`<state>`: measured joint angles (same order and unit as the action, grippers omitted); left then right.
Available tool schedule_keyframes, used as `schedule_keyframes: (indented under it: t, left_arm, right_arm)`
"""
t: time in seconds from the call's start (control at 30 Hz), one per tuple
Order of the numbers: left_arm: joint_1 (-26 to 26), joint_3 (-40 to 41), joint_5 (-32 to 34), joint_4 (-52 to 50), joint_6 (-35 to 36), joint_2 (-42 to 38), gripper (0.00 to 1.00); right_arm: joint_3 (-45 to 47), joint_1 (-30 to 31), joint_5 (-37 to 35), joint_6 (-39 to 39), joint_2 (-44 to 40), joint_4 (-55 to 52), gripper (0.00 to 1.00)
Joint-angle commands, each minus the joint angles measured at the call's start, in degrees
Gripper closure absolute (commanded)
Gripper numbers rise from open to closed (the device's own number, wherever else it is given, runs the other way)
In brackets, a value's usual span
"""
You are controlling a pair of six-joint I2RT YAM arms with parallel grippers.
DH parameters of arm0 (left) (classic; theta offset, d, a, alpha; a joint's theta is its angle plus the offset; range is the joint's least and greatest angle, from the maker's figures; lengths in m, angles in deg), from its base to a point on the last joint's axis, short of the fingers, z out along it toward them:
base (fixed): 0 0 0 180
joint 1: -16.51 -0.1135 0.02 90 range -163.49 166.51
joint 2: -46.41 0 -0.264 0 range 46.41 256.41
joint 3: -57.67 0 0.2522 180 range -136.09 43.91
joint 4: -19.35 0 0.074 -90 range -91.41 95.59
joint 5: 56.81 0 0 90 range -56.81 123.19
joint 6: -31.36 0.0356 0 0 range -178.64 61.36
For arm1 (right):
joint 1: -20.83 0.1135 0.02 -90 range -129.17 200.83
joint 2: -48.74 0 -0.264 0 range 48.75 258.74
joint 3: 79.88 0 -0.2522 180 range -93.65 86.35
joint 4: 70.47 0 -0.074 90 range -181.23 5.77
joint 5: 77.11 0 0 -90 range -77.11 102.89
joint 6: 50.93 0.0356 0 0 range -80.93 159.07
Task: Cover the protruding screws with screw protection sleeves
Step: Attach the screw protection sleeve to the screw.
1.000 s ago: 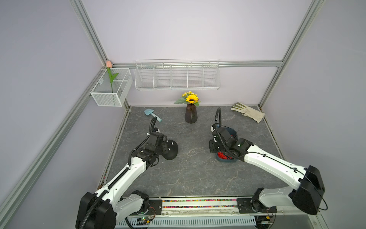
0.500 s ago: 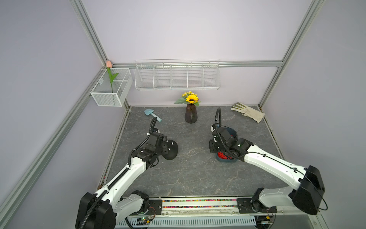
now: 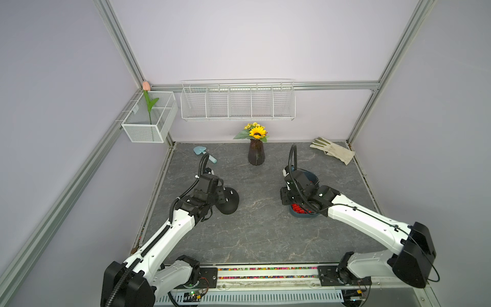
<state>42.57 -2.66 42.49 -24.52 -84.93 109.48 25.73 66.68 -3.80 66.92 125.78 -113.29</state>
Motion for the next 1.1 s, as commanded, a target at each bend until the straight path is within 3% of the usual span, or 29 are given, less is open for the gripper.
schedule_keyframes:
  t: [0.0,0.77,1.07]
  left_arm:
    - [0.26,-0.73,-0.04,-0.05,-0.08,1.15,0.94]
    - [0.23,2.80,1.55,0.48,-1.40,1.29,0.96]
    - [0.21,-2.48,2.87,0.59,0.01,0.39,0.85]
  right_arm:
    - [0.59,-0.12,-0.54,-0.35,-1.78,0.50,0.67]
    - [-0.52,-0.28,-0.98,-0.44,-1.24,-0.83,0.67]
    - [-3.70,-3.10,-3.91,-1.05,-1.71,-6.68,0.64]
